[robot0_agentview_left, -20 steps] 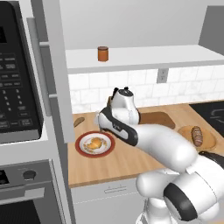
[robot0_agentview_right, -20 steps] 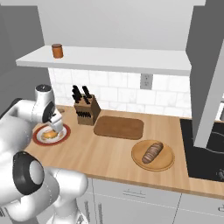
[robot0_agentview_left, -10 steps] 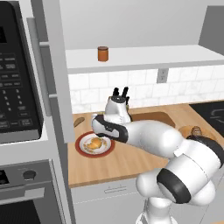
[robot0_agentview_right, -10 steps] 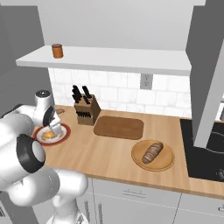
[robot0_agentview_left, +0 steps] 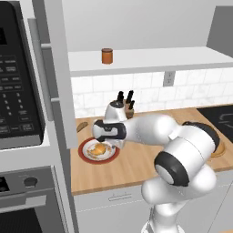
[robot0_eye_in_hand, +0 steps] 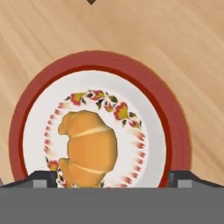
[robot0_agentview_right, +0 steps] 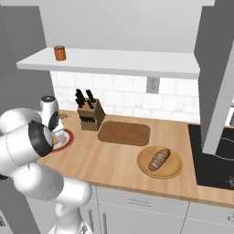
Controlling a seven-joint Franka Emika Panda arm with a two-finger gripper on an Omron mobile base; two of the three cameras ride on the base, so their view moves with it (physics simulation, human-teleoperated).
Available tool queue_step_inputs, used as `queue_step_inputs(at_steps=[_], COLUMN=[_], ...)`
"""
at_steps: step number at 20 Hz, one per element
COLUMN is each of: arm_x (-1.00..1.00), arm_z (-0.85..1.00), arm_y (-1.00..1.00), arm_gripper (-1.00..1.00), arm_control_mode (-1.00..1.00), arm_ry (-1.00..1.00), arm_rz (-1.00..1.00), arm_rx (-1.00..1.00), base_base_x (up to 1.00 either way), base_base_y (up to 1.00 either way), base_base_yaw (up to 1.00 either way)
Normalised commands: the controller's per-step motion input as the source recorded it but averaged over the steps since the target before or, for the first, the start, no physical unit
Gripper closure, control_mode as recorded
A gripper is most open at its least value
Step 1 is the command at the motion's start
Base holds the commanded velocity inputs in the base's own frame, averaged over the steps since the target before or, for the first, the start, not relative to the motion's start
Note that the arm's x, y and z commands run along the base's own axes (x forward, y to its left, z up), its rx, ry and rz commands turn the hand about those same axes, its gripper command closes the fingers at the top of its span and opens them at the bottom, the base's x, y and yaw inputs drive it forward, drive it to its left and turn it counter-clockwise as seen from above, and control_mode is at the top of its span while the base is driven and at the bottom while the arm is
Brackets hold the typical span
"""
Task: From the different types of pastries on the counter, select a croissant and place it on the cutting board. Then retrieve a jar of jam from the cabinet and place it alongside the croissant on the cutting board.
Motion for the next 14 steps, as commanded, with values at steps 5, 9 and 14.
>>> queue_step_inputs(at_steps=[5, 9, 14], arm_x=[0.21, 0.25, 0.21], arm_z=[-0.32, -0.24, -0.28], arm_y=[0.13, 0.07, 0.12], arm_gripper=[-1.0, -1.0, -1.0], arm_control_mode=[-1.0, -1.0, -1.0], arm_ry=[0.08, 0.09, 0.13], arm_rz=[0.0, 0.0, 0.0], arm_rx=[0.0, 0.0, 0.0], base_base_x=[0.0, 0.0, 0.0], base_base_y=[0.0, 0.0, 0.0], base_base_yaw=[0.0, 0.0, 0.0])
